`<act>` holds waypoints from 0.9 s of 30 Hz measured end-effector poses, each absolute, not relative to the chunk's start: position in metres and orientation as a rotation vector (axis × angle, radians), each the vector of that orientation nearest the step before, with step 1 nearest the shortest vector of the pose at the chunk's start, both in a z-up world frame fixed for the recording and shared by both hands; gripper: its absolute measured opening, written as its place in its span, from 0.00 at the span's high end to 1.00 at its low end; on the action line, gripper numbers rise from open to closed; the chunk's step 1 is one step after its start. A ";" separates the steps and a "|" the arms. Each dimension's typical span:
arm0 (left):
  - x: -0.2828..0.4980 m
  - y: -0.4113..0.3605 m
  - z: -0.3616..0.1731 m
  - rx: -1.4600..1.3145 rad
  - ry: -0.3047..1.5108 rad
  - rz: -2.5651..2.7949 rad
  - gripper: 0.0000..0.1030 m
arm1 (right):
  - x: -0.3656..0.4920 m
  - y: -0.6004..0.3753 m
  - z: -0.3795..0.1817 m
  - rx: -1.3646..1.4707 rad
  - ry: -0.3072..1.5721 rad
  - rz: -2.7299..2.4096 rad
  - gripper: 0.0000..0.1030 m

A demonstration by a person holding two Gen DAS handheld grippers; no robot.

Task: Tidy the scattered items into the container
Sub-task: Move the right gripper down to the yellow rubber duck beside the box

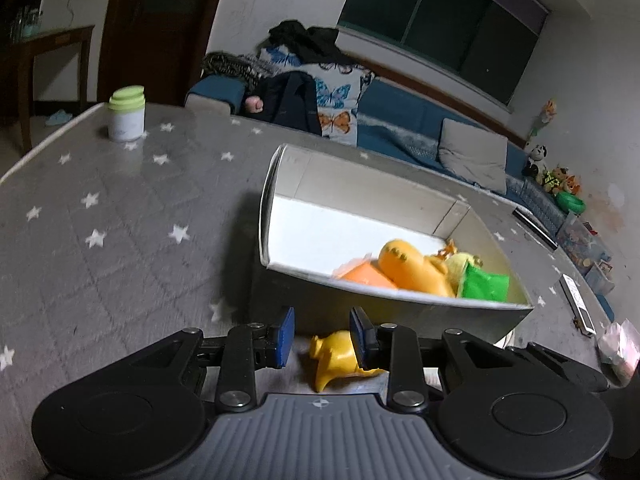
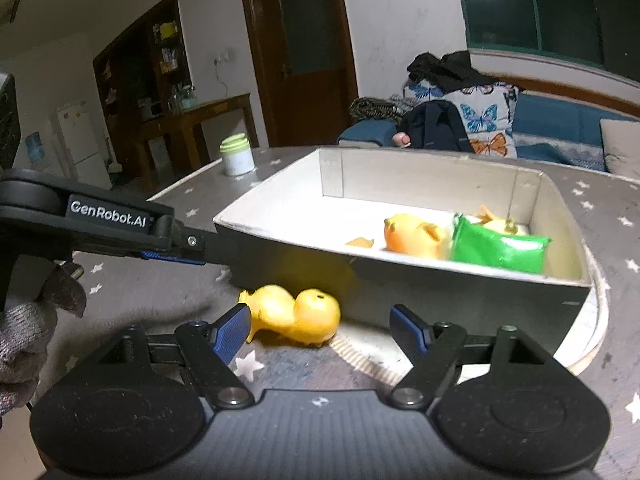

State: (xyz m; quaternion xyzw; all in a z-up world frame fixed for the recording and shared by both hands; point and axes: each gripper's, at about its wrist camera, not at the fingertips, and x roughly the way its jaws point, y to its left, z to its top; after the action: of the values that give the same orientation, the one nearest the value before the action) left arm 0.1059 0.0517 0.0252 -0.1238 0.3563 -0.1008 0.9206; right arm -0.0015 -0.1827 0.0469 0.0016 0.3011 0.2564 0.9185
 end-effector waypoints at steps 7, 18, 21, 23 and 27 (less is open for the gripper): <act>0.106 0.050 0.014 -0.269 0.768 -0.233 0.68 | 0.004 -0.169 0.036 -0.032 0.651 0.563 0.24; 0.113 0.050 0.005 -0.278 0.800 -0.244 0.68 | 0.019 -0.149 0.024 -0.070 0.686 0.622 0.24; 0.113 0.052 0.003 -0.283 0.804 -0.239 0.68 | 0.016 -0.147 0.024 -0.076 0.683 0.640 0.24; 0.113 0.054 0.002 -0.289 0.807 -0.237 0.68 | 0.012 -0.145 0.024 -0.080 0.679 0.665 0.24; 0.113 0.058 0.001 -0.294 0.811 -0.229 0.68 | -0.001 -0.141 0.026 -0.096 0.677 0.696 0.24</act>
State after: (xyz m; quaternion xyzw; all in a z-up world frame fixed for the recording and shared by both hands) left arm 0.1131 0.0576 0.0007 -0.1424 0.3920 -0.1108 0.9021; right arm -0.0005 -0.1413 0.0260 -0.0463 0.3250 0.3345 0.8834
